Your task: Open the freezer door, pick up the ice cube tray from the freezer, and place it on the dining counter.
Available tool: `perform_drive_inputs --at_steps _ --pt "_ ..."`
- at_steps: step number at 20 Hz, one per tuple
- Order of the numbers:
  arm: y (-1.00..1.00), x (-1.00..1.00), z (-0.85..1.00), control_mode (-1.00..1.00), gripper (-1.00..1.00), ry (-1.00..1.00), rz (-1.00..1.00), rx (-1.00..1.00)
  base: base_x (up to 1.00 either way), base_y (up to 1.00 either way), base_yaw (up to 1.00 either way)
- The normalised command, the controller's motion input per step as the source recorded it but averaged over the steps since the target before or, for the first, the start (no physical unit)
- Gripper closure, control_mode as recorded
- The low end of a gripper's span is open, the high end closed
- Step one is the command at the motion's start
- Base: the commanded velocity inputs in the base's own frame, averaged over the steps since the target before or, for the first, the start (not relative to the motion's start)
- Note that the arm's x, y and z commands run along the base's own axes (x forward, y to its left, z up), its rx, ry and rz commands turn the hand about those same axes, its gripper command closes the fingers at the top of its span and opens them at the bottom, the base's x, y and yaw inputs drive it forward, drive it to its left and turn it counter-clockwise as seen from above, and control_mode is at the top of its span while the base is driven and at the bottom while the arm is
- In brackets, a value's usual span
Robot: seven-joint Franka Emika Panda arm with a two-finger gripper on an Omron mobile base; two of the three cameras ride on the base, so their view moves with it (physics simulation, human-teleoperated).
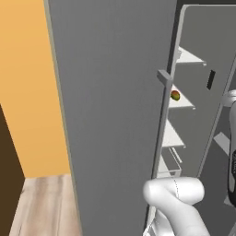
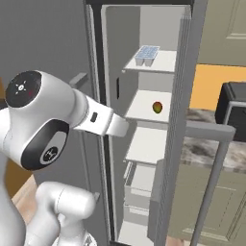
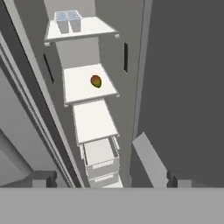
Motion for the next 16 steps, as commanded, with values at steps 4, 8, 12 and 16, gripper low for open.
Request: perform_drive_inputs --at_steps 4,8,12,16 --pt "0.00 0.00 0.00 1.00 -1.00 0.00 0.00 0.00 0.17 -0.35 0.00" --pt "0.00 0.00 0.00 1.00 -1.00 0.00 0.00 0.00 0.37 -0.32 0.00" --pt "0.00 0.00 0.00 1.00 -1.00 0.00 0.00 0.00 0.42 -0.16 0.03" --pt "0.00 0.00 0.00 1.00 -1.00 0.00 0.00 0.00 0.47 -0.10 0.04"
